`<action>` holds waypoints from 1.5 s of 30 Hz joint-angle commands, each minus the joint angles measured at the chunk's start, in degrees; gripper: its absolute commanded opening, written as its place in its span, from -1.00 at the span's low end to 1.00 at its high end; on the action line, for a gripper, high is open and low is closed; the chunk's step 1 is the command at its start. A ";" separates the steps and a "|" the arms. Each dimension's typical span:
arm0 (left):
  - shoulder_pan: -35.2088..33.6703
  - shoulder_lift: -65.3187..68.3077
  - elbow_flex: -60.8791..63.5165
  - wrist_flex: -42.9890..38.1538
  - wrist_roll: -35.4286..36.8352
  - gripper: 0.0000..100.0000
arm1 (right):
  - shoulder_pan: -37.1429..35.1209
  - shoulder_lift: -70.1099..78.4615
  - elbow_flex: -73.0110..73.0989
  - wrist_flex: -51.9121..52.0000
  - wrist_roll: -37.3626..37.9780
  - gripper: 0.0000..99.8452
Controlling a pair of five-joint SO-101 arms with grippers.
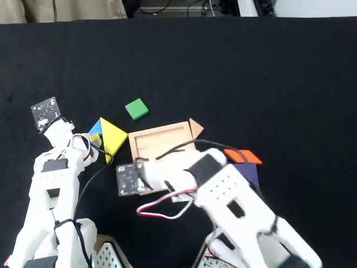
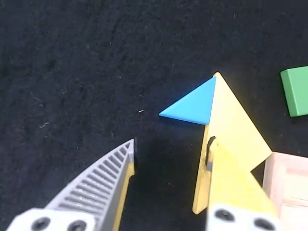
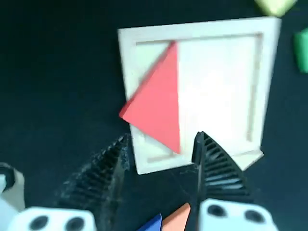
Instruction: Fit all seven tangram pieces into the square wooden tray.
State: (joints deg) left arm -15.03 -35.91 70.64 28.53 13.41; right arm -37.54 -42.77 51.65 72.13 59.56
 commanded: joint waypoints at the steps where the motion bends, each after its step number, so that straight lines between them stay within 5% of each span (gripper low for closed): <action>1: 0.31 -0.26 -3.03 -0.35 -0.09 -0.51 | 2.46 -5.58 5.85 -4.04 -1.76 -0.60; 8: 0.66 -0.26 -3.03 -0.70 -0.09 -0.51 | 2.73 -7.60 19.38 -15.47 2.64 -0.55; 13: 0.66 -0.26 -3.03 -0.79 -0.09 -0.51 | 2.64 -7.60 19.47 -16.09 2.64 -0.23; 45: 0.75 -0.18 -3.03 -0.79 -0.09 -0.51 | -0.44 -1.89 21.49 -24.35 3.52 -0.25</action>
State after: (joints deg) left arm -15.03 -35.91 70.64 28.53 13.41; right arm -37.36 -47.52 75.91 49.54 62.81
